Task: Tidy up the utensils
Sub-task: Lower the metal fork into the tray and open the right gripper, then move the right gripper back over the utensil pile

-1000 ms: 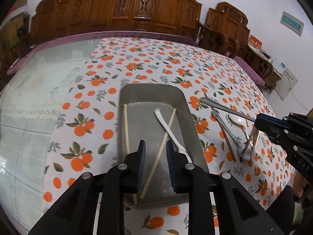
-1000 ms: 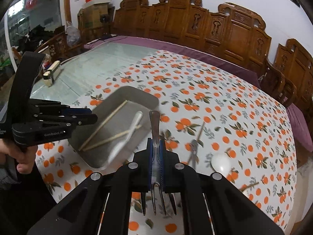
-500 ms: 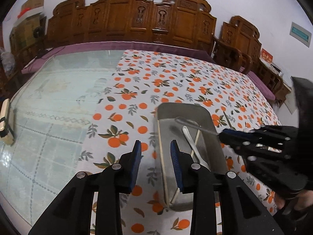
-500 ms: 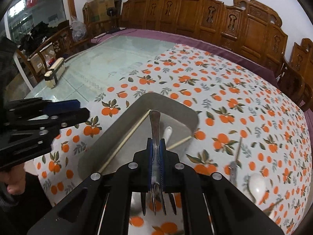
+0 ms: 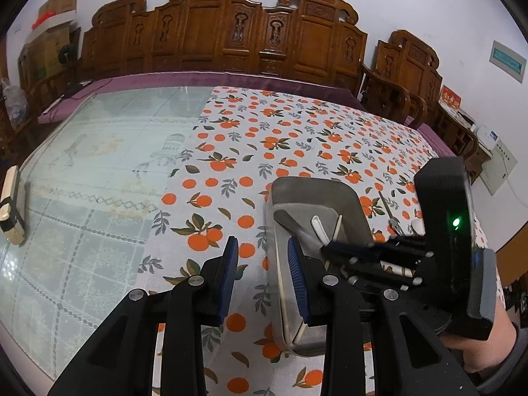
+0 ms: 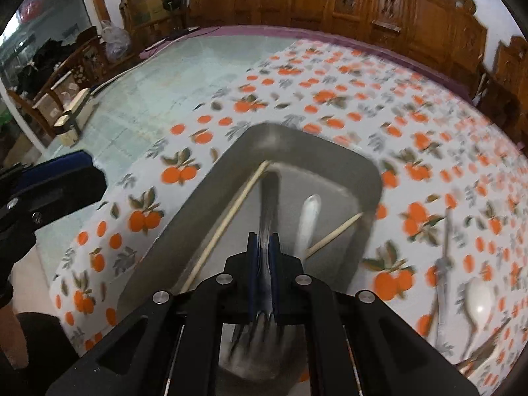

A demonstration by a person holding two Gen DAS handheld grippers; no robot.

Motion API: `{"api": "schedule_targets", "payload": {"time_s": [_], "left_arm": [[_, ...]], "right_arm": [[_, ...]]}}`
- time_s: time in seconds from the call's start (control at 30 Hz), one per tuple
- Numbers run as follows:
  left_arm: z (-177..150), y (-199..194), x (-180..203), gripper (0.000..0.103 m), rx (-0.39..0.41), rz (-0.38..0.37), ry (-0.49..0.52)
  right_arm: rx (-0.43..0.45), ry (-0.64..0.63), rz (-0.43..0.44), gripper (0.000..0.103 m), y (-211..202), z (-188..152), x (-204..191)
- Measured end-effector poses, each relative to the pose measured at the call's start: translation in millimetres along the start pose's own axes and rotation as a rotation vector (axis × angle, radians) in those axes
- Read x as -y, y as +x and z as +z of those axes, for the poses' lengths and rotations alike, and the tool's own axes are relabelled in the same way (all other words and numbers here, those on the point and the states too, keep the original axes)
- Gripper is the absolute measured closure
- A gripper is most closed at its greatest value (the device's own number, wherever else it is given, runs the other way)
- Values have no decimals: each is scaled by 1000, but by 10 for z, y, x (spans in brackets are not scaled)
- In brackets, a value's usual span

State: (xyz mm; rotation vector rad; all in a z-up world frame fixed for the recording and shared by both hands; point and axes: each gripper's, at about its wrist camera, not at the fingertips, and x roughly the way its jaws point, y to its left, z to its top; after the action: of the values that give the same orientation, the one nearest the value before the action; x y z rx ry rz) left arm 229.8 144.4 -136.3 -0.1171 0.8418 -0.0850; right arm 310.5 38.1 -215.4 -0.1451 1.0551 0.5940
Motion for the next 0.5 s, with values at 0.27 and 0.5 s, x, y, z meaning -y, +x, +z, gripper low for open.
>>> {"api": "schedule_targets", "payload": {"time_s": [0.27, 0.5], "left_arm": [[8, 0, 18, 74, -2, -1, 1], [-20, 14, 215, 72, 7, -18, 34]], "right_arm": [[22, -6, 33, 95, -99, -52, 10], [152, 13, -17, 94, -782, -337, 395]]}}
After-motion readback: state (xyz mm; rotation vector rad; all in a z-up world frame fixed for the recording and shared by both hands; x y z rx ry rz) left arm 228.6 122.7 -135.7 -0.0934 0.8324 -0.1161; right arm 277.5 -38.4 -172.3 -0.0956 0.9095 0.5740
